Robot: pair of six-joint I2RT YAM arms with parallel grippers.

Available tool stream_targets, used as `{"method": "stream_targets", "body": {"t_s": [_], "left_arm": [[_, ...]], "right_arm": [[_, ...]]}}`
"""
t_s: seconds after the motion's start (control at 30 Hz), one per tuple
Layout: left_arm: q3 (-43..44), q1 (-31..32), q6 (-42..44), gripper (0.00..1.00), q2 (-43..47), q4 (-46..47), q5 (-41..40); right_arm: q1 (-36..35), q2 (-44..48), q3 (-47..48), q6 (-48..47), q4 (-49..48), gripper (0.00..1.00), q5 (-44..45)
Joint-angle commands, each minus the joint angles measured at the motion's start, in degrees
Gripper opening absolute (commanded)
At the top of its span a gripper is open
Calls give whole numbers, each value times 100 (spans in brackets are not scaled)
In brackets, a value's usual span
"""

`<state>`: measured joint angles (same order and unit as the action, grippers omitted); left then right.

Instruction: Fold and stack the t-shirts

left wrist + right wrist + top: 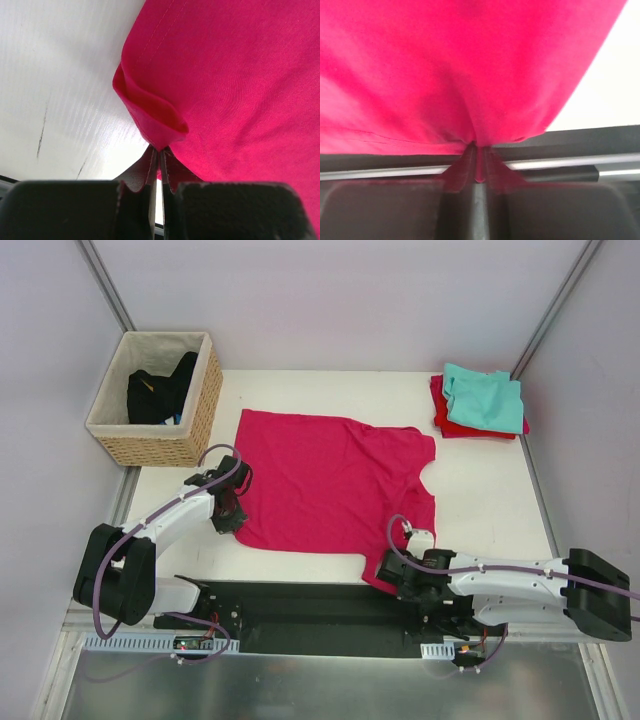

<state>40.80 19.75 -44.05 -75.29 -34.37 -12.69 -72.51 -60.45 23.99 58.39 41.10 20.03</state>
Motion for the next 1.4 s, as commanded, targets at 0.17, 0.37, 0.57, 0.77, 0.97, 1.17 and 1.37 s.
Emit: {"method": "stream_targets", "body": {"t_s": [0.17, 0.37, 0.57, 0.77, 0.97, 1.17, 1.37], "left_arm": [[139, -76, 72, 0, 5, -52, -155], [209, -68, 107, 0, 233, -61, -50], [700, -68, 344, 0, 1094, -289, 73], [1762, -68, 949, 0, 2385, -334, 337], [3247, -68, 1408, 0, 2791, -281, 547], [4752, -68, 1706, 0, 2879, -175, 1084], [5606, -68, 1874, 0, 2966, 498, 2102]], "right_arm": [[9, -20, 27, 129, 55, 1, 36], [-18, 419, 755, -46, 995, 1, 808], [61, 709, 2213, -503, 2347, 1, 2135], [70, 990, 4295, -1530, 3219, 1, 3681], [70, 1271, 5792, -4389, 1714, 1, 4466], [70, 1703, 6563, -6795, -345, 1, 3746], [70, 1386, 7813, -7991, -699, 1, 2656]]}}
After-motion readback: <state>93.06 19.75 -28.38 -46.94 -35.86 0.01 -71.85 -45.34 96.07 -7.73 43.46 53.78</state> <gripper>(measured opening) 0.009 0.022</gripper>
